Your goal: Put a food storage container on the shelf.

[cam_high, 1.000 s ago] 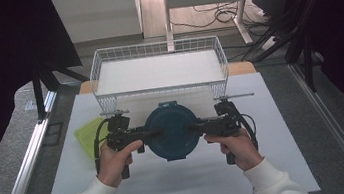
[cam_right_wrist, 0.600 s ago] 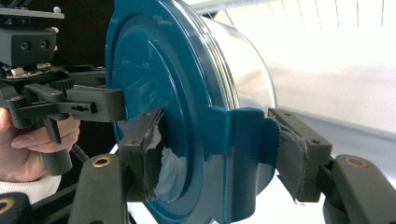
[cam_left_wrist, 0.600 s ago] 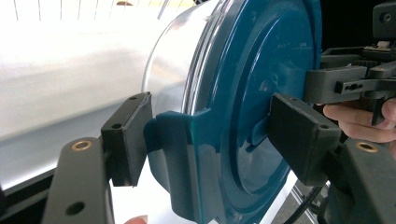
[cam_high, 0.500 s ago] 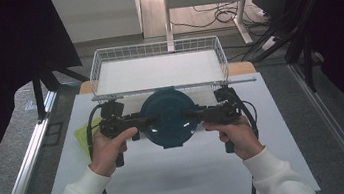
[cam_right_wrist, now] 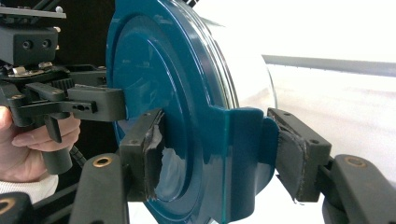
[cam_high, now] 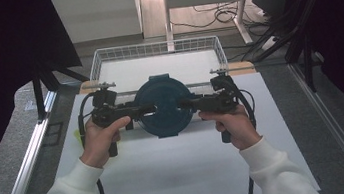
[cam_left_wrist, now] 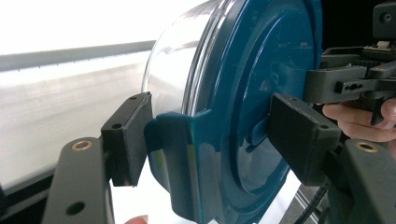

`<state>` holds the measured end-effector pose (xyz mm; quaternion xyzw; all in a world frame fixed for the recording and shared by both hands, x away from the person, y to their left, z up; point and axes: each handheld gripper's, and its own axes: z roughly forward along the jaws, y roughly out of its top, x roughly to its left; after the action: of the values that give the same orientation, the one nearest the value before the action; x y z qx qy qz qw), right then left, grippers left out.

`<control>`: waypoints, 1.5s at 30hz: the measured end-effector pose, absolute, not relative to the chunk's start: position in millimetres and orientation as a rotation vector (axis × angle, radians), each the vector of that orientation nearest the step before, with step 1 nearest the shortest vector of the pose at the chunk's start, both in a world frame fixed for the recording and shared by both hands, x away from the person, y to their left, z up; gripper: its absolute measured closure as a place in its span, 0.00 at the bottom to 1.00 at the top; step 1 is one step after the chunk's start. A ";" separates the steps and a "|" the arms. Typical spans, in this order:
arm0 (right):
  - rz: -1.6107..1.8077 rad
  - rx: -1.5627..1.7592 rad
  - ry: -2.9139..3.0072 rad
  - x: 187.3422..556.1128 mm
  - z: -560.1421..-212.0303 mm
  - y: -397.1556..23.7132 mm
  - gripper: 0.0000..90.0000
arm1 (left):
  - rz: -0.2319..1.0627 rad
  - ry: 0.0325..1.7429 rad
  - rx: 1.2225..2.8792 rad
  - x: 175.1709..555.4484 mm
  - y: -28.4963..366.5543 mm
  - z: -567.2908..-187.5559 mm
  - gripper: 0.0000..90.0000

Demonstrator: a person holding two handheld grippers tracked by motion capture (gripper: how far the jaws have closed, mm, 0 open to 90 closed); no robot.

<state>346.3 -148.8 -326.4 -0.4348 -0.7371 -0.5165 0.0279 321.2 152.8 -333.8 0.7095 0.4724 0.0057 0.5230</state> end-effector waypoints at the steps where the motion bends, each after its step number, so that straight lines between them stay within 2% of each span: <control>1: -1.598 -1.338 -2.278 347.2 -323.9 -148.4 0.43 | 0.018 1.126 1.699 322.2 153.3 -330.7 0.36; 14: -1.655 -1.312 -2.296 365.5 -292.5 -145.6 0.43 | 0.046 1.104 1.686 340.6 156.9 -302.2 0.36; 31: -1.666 -1.326 -2.300 406.9 -264.7 -143.0 0.43 | 0.049 1.076 1.684 385.0 160.4 -278.3 0.36; 45: -1.606 -1.364 -2.253 440.4 -269.6 -140.8 0.44 | 0.003 1.118 1.676 419.7 163.1 -283.8 0.36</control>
<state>440.4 -140.8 -269.6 -0.4421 -0.7300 -0.5204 0.0283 419.7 163.1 -283.8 0.7034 0.4692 0.0011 0.5339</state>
